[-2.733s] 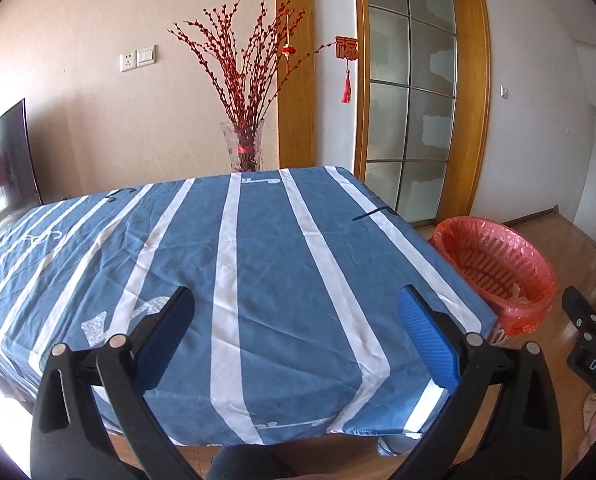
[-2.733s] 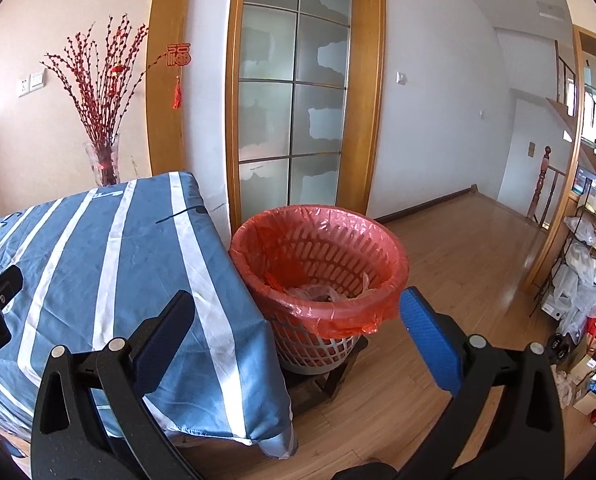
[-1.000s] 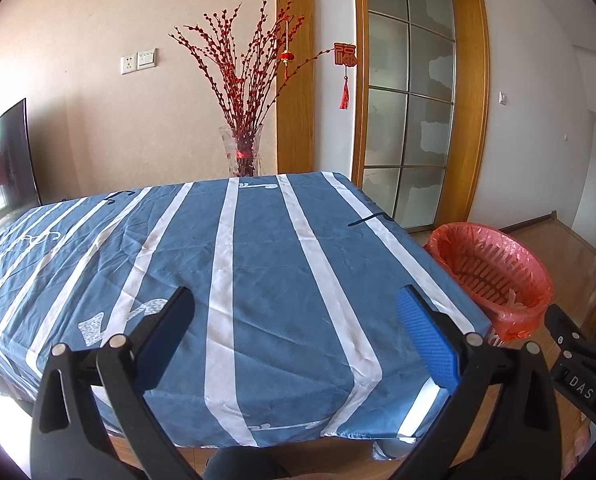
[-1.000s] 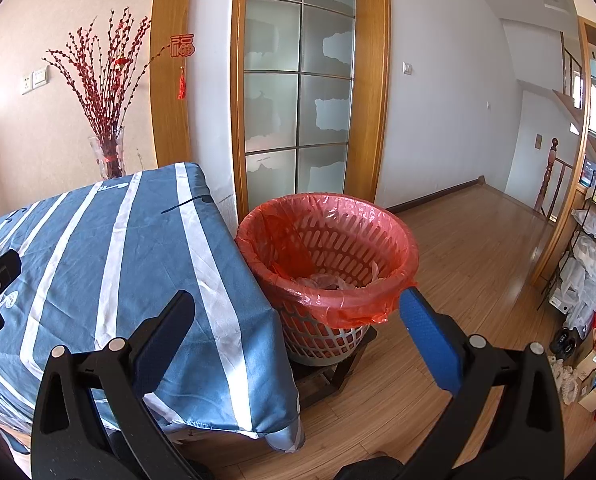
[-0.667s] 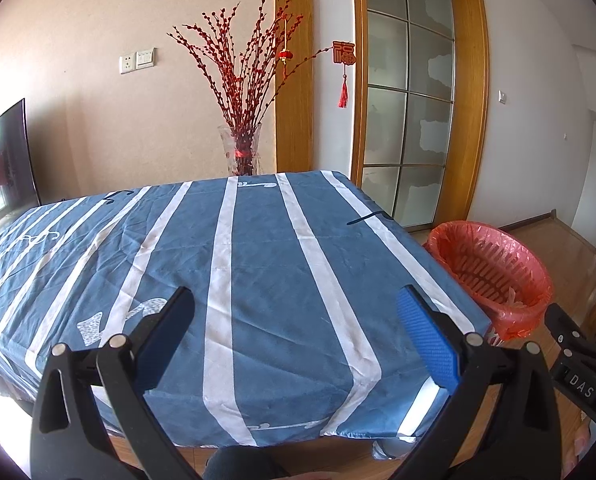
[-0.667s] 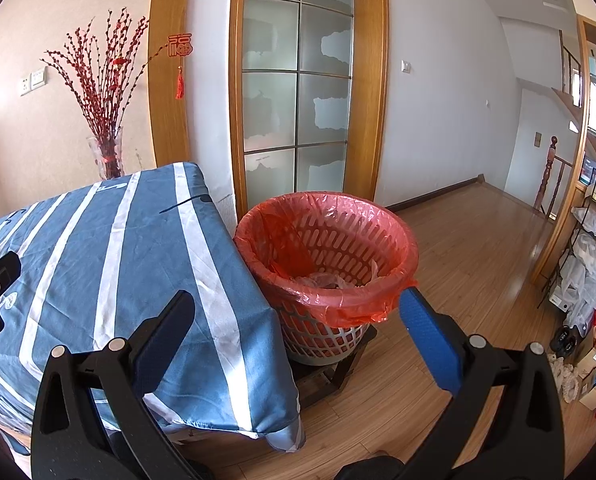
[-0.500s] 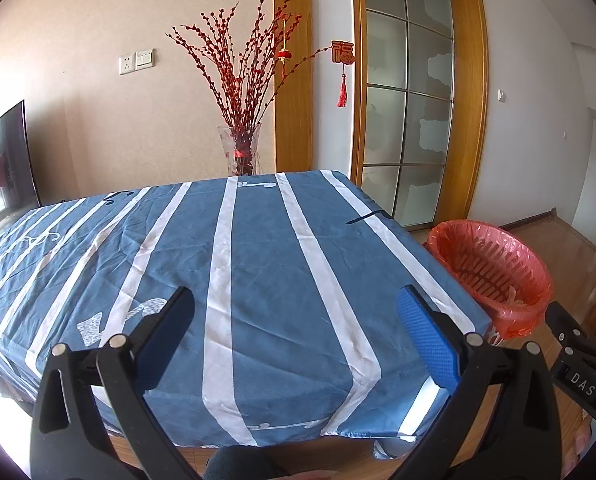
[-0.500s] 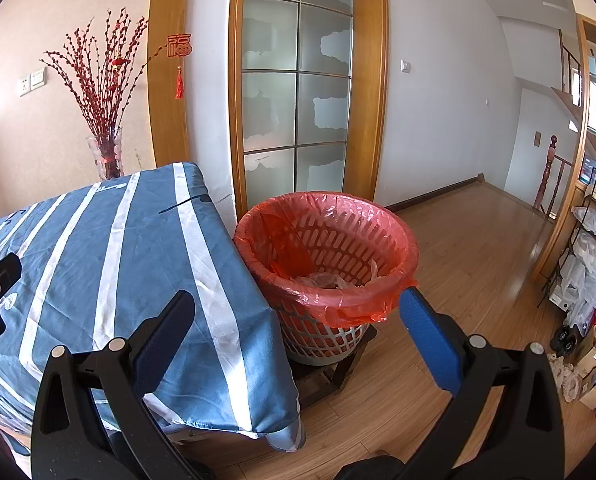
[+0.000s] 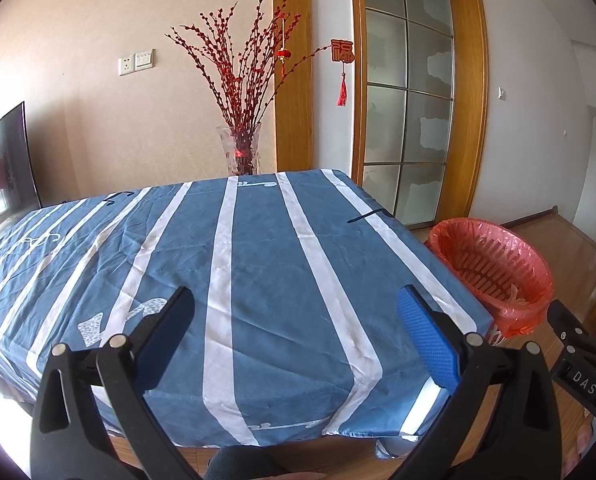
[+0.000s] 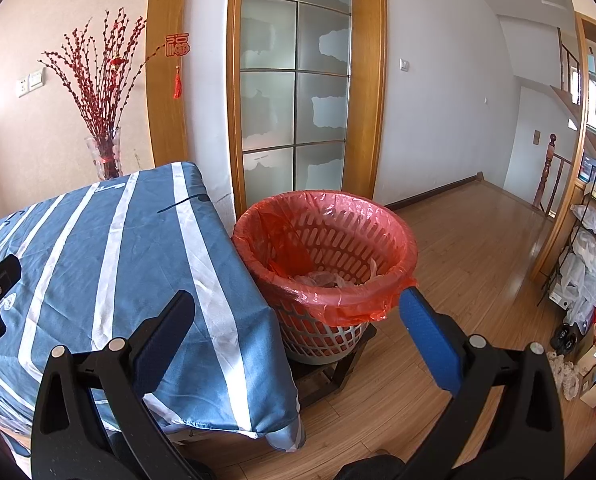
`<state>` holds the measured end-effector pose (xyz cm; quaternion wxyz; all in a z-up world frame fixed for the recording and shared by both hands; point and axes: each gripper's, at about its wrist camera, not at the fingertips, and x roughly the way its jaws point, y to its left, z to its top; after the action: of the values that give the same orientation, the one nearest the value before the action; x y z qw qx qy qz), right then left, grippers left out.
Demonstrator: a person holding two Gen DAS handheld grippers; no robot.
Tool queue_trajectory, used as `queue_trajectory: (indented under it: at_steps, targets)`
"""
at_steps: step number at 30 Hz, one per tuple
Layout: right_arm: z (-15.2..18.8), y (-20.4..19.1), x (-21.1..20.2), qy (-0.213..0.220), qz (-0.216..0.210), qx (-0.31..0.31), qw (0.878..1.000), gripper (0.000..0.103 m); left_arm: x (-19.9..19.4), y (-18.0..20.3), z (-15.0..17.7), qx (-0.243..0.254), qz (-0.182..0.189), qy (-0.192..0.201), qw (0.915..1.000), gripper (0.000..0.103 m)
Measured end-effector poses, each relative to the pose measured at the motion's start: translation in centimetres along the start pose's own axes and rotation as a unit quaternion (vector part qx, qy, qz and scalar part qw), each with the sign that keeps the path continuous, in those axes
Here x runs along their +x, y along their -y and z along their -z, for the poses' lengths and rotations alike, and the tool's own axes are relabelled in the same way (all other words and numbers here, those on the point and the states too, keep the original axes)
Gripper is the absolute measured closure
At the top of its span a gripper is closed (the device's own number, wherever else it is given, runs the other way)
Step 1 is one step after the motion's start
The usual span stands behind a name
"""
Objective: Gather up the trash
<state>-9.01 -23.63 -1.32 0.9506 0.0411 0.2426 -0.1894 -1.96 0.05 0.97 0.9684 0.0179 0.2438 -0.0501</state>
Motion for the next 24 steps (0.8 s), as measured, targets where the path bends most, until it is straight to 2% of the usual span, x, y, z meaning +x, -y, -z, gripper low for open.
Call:
queue_trajectory:
  at_steps: [24]
  targets:
    - [0.23, -0.13, 0.33, -0.005, 0.002, 0.007, 1.0, 0.002, 0.31, -0.06, 0.34, 0.004, 0.001, -0.003, 1.0, 0.004]
